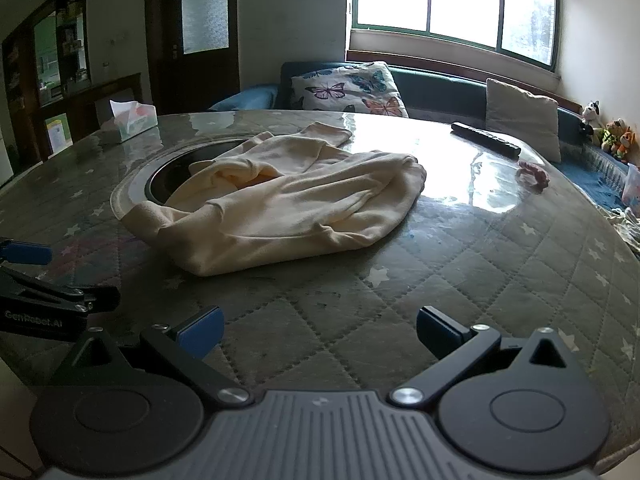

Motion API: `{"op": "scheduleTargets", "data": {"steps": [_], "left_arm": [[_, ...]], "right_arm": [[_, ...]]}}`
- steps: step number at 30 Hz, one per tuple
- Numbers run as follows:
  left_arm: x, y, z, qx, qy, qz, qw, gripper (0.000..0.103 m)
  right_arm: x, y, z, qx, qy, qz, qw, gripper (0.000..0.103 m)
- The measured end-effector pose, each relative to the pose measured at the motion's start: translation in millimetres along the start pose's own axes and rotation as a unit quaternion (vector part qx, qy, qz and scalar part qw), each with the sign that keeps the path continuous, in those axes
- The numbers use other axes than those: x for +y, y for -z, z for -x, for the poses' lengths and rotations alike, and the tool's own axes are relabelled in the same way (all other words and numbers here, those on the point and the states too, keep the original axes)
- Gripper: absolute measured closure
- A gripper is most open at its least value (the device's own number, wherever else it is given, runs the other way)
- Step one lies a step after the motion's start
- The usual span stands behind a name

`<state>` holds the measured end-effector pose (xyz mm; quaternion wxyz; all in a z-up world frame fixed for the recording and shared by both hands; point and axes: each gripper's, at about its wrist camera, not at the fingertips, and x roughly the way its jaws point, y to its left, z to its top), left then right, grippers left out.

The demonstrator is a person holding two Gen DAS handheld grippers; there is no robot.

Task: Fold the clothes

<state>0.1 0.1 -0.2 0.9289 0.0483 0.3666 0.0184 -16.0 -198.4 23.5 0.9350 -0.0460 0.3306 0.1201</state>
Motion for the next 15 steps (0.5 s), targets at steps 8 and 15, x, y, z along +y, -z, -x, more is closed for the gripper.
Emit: {"op": "scheduleTargets", "data": {"steps": [8, 15], "left_arm": [[-1.1, 1.3, -0.8, 0.002, -0.002, 0.001, 1.0000, 0.000], [-2.5, 3.1, -2.1, 0.003, 0.001, -0.003, 1.0000, 0.000]], "right_arm": [[3.0, 0.8, 0.0, 0.000, -0.002, 0.000, 1.000, 0.000], [4.2, 2.9, 0.0, 0.001, -0.004, 0.003, 1.000, 0.000]]}}
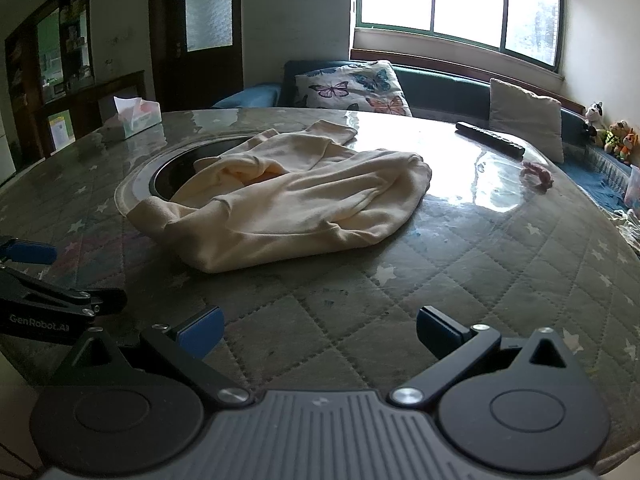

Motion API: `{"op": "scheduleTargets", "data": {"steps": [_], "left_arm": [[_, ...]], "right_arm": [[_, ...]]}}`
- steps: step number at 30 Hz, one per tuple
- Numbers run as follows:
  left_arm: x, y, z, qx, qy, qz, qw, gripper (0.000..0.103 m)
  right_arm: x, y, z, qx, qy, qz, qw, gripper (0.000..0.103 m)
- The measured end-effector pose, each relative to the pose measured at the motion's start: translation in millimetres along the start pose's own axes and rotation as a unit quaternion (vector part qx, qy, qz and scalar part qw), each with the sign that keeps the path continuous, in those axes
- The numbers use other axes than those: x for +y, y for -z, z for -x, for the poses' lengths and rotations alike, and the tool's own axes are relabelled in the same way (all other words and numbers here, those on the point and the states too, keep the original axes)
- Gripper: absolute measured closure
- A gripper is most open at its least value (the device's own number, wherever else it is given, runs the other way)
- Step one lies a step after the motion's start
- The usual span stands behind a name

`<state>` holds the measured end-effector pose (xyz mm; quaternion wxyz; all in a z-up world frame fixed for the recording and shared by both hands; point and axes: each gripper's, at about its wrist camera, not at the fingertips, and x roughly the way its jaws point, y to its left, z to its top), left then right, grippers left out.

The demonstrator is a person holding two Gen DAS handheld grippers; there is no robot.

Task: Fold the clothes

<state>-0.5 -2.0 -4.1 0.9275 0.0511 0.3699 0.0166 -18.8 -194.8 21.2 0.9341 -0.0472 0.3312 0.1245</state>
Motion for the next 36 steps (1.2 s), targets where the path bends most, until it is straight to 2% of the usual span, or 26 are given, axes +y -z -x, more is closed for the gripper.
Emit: {"op": "scheduleTargets", "data": {"steps": [36], "left_arm": [[-1.6, -2.5, -3.7, 0.002, 0.008, -0.013, 0.9999, 0.000]], "right_arm": [[3.5, -0.6, -8.8, 0.015, -0.004, 0.003, 1.000, 0.000]]}}
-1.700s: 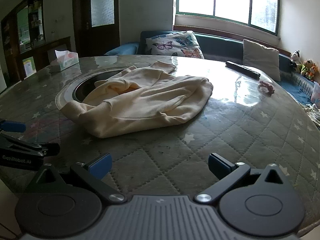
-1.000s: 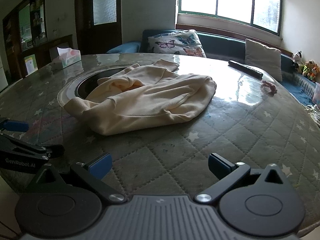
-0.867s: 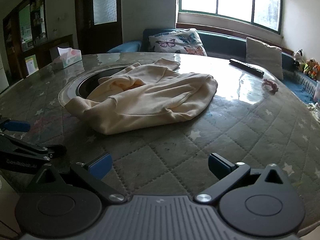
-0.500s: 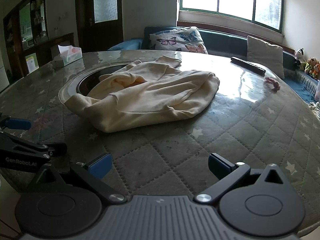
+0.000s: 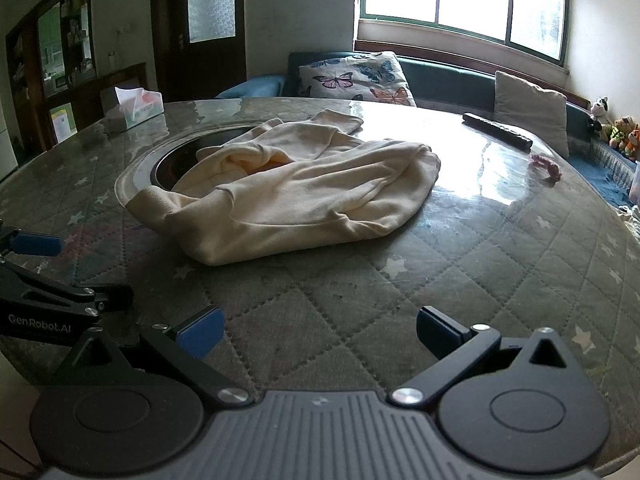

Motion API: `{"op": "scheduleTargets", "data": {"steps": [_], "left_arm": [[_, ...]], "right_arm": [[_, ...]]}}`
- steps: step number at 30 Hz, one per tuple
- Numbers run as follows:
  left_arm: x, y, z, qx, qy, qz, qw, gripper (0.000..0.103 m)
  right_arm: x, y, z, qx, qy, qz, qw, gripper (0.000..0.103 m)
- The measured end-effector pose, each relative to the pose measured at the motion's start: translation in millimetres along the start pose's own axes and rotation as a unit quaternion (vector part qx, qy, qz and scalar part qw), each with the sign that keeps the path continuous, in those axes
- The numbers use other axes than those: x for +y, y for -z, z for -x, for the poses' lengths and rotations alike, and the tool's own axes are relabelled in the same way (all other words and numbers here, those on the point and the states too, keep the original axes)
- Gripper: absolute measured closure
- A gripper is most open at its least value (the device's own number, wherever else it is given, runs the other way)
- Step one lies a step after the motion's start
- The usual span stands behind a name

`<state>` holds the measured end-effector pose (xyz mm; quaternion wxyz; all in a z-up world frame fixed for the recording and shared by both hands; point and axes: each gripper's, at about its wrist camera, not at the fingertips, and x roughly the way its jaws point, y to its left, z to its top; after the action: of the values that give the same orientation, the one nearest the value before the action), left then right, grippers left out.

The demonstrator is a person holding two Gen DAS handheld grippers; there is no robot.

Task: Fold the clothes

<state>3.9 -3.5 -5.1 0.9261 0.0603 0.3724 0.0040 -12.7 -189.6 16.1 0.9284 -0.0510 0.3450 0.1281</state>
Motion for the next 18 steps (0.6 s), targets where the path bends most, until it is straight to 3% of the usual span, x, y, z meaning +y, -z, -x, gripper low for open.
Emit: {"op": "scheduleTargets", "data": {"steps": [18], "left_arm": [[3.7, -5.6, -5.8, 0.003, -0.002, 0.002, 1.0000, 0.000]], "right_arm": [[2.1, -5.4, -7.7, 0.007, 0.001, 0.006, 1.000, 0.000]]}}
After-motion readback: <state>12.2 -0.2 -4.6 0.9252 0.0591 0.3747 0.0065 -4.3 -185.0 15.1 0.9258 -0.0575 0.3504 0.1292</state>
